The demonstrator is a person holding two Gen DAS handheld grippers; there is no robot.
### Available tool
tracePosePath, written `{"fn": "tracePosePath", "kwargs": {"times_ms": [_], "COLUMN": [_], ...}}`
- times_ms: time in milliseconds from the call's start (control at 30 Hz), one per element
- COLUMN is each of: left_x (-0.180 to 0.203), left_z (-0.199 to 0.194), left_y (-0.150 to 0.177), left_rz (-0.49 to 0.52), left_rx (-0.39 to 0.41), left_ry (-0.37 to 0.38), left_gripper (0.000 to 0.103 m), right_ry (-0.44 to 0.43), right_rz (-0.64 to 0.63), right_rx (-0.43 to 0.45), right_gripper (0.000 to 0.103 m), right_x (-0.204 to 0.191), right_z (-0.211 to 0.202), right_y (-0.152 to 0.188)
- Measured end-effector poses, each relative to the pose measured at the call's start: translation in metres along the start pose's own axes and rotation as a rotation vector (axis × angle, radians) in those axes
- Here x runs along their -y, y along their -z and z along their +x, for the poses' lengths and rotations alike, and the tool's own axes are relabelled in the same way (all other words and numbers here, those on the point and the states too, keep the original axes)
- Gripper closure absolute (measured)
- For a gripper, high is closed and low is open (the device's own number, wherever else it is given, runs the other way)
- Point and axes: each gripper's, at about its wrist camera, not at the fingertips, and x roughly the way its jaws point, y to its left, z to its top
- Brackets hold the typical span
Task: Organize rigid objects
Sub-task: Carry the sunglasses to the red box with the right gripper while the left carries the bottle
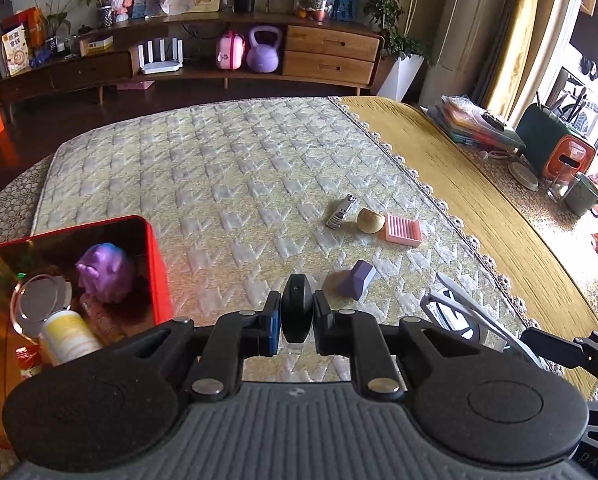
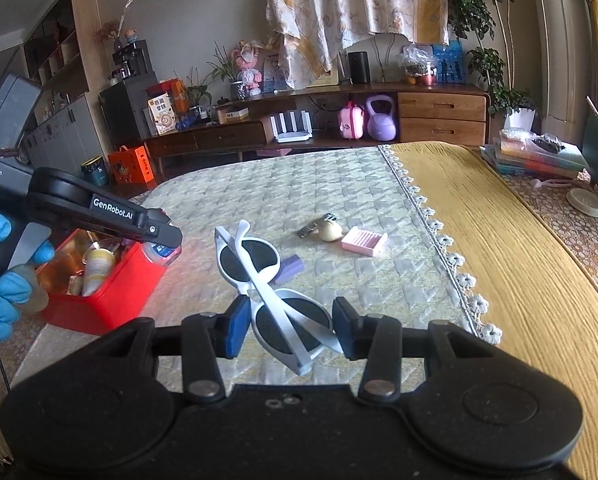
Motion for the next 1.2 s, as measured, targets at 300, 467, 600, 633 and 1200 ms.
{"fn": "tracePosePath", "kwargs": {"times_ms": [300,467,600,633,1200], "left_x": [-0.04,-0.07,-0.094,-0.1,-0.183], "left_z": [-0.046,-0.062,-0.07,-0.072,-0.041], "left_y": [0.011,0.018,0.024,0.024,0.004], "left_rz": [-0.027,-0.055,-0.08,-0.084,-0.134], "left_rx": [0.037,0.042,0.046,0.046,0.036], "left_ry": [-0.05,-0.087,-0.115,-0.123,-0.227], "left_gripper": [0.087,0.087,0.087,0.087,0.087], "right_ry": [-0.066,-0.1,-0.122,-0.127,-0.116], "right_rz": [-0.024,-0.055,-0.098,-0.106,-0.313], "right_rx": [0.01,0.009,0.009,0.007,-0.052], "right_gripper": [0.059,0.059,0.059,0.059,0.059], "right_x": [-0.041,-0.069,-0.094,-0.1,-0.178], "right_z": [-0.005,0.002,0.01,0.012,0.084], "right_y": [-0.015,-0.023,-0.028,-0.029,-0.044]}}
